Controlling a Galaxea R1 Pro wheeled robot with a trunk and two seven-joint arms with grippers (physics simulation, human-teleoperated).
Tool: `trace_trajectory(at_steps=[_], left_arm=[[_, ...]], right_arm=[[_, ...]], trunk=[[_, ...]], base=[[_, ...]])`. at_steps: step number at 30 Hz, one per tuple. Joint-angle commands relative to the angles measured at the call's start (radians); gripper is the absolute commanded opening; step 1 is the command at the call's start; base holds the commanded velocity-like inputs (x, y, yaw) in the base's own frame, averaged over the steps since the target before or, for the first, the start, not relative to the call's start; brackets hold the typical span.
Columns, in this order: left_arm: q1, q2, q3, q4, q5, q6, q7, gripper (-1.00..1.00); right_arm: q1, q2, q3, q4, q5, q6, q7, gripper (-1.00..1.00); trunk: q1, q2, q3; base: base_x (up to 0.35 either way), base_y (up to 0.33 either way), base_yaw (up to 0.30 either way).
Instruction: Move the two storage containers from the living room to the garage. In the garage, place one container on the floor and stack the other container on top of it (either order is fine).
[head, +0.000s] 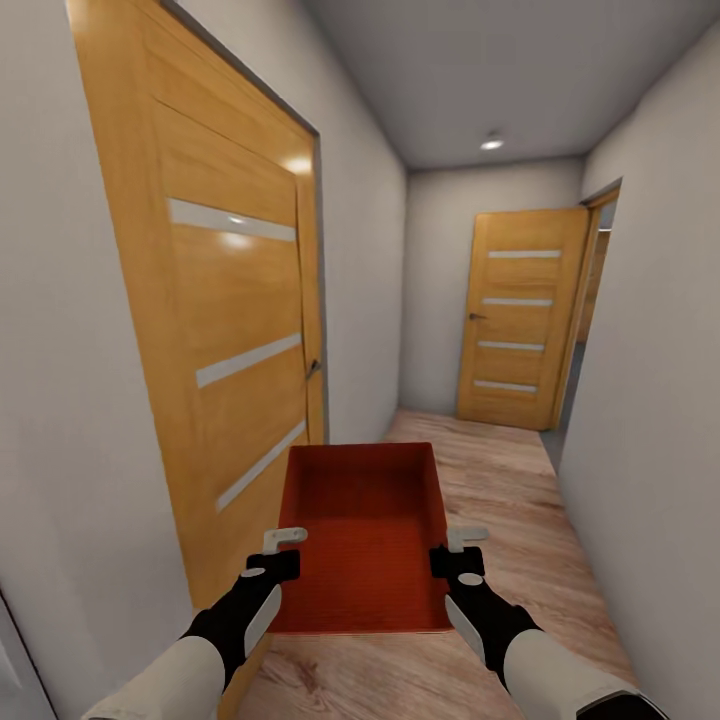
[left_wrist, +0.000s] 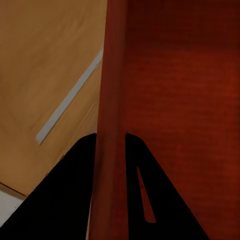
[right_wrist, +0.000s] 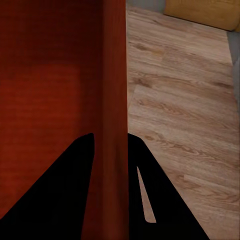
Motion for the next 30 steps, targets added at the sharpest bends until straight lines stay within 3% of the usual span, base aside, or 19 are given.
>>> trace_trajectory(at_steps=[1, 9, 30], left_arm=[[0.000, 0.014, 0.002, -0.002, -0.002, 0.007, 0.013, -1.00], [0.000, 0.013, 0.001, -0.002, -0.002, 0.007, 0.013, -1.00], [0.000, 0.013, 0.001, -0.002, -0.002, 0.007, 0.013, -1.00]], right_arm=[[-0.002, -0.001, -0.022, -0.002, -0.002, -0.005, -0.001, -1.00], [-0.002, 0.000, -0.022, -0.002, -0.002, 0.000, -0.002, -1.00], [-0.002, 0.001, -0.023, -0.002, -0.003, 0.000, -0.008, -1.00]], trunk=[[0.001, -0.001, -0.002], [0.001, -0.001, -0.002], [0.001, -0.001, -0.002]], base=[[0.322, 0.000, 0.000], [0.322, 0.000, -0.084], [0.322, 0.000, -0.281]])
